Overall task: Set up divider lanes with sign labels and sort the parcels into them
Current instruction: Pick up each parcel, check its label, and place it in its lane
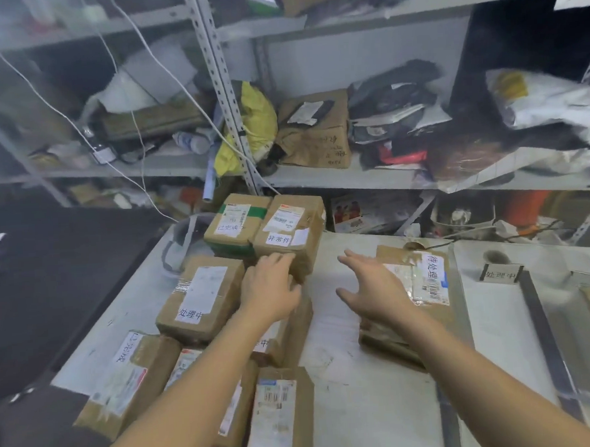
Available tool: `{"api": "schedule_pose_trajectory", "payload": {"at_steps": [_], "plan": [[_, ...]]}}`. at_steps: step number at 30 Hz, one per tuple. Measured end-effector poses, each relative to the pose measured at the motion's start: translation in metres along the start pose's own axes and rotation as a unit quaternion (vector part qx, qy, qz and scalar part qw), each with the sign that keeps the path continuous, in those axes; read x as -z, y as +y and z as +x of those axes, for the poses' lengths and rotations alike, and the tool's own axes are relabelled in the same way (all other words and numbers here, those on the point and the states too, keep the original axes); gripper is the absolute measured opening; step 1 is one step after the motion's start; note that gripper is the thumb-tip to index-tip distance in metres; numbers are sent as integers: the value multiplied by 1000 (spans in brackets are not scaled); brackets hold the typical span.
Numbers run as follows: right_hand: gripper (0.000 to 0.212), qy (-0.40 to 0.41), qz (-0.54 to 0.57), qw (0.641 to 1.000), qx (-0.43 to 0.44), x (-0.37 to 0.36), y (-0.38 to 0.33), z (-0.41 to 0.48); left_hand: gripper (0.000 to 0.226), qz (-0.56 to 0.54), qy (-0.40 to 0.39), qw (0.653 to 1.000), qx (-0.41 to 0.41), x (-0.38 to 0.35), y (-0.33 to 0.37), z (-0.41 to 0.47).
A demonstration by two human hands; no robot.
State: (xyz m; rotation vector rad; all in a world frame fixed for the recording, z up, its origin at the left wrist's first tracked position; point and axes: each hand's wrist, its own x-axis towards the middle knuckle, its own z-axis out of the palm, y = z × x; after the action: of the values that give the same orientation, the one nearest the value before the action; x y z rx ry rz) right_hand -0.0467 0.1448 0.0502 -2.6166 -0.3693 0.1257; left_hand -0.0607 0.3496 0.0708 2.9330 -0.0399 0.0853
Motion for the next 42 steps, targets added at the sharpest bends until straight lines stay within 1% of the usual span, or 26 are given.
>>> {"api": "schedule_pose_trajectory", "payload": {"at_steps": [4, 8, 10, 12, 16, 20, 23, 24, 27, 28, 30, 33, 36, 38, 40, 42], "plan": [[68, 0, -30, 1000, 0, -17, -45, 19, 63, 9, 4, 1000, 9, 14, -61, 7], [62, 17, -41, 998, -39, -29, -87, 44, 62, -8, 0, 1000, -4, 23, -115, 28], [60, 18, -70, 996, -60, -37, -100, 61, 57, 5, -2, 1000, -24, 24, -137, 43], [62, 8, -99, 991, -85, -44, -109, 78, 50, 22, -8, 999, -48, 24, -155, 61], [63, 16, -86, 985, -148, -52, -120, 113, 33, 18, -15, 996, -90, 15, -168, 103], [60, 63, -29, 975, -212, -59, -117, 141, 41, -25, -8, 992, -120, -8, -154, 140], [70, 66, 39, 958, -277, -63, -113, 153, 45, -41, -39, 994, -98, -26, -146, 160], [70, 64, 68, 952, -292, -66, -112, 155, 45, -54, -50, 994, -86, -30, -145, 162], [54, 87, 186, 927, -314, -77, -110, 160, 37, -132, -41, 988, -65, -38, -145, 169], [50, 101, 221, 917, -316, -80, -109, 161, 38, -173, -38, 983, -54, -39, -145, 169], [44, 127, 278, 898, -317, -85, -105, 162, 47, -251, -43, 967, -29, -40, -143, 168], [34, 146, 340, 872, -321, -89, -104, 162, 57, -347, -48, 936, 25, -44, -139, 164], [36, 151, 367, 856, -330, -93, -103, 162, 50, -382, -42, 921, 58, -46, -135, 160], [37, 153, 379, 847, -339, -93, -101, 160, 51, -411, -49, 908, 73, -44, -129, 155], [36, 151, 387, 842, -345, -93, -97, 155, 55, -433, -60, 896, 71, -41, -123, 150], [36, 152, 390, 840, -345, -93, -95, 149, 56, -442, -70, 893, 59, -42, -116, 146]]}}
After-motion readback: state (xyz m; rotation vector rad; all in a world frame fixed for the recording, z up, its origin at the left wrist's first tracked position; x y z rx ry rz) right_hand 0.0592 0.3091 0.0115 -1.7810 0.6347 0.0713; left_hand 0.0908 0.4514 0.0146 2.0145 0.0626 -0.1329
